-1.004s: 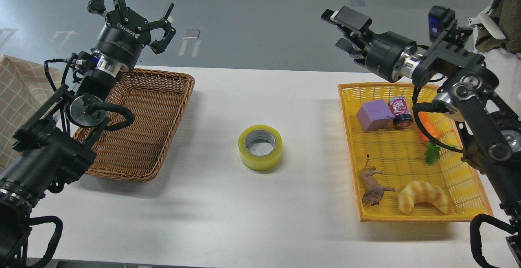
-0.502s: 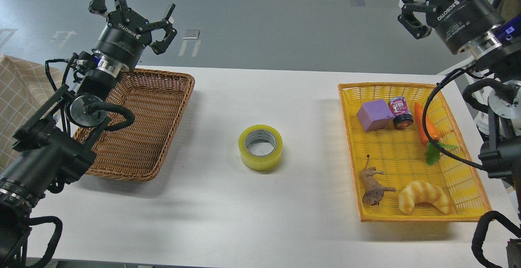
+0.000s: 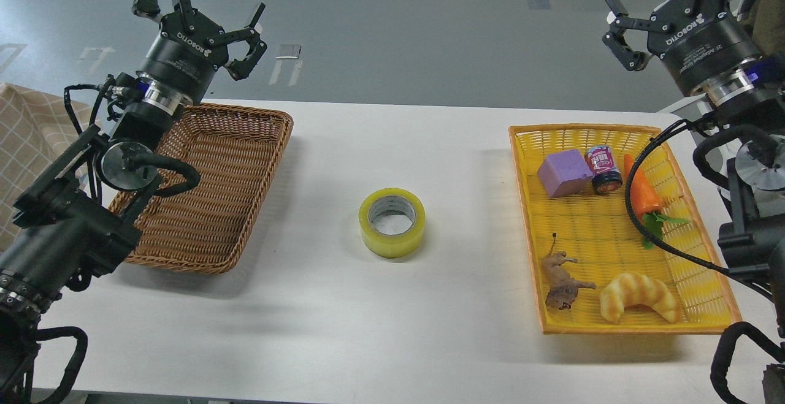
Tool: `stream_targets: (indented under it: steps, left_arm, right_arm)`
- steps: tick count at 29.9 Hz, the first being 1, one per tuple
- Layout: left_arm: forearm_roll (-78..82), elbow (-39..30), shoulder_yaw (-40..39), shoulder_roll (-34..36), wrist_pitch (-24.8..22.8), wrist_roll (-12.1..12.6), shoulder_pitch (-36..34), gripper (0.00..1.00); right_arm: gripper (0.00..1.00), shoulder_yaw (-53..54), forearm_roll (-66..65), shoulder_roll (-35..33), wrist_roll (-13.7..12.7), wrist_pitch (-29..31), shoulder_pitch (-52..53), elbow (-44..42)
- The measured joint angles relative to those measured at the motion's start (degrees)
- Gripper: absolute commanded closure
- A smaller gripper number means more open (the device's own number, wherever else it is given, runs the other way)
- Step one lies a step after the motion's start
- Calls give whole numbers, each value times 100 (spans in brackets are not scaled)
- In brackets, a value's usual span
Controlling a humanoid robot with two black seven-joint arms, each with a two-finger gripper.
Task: Place and transfer tape with both arms
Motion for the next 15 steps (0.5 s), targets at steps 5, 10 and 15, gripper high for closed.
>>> stream_targets:
  steps: [5,10,15]
  left_arm:
    - [0,-1,17,-36,0,8,77,2]
    - [0,-1,19,-48,0,38,116,2]
    - [0,-1,19,-43,0,59,128,2]
  right_arm:
    - [0,0,36,-6,25,0,-88,-16]
    - [0,12,131,41,58,0,-112,-16]
    - [0,16,506,76,48,0,-109,0]
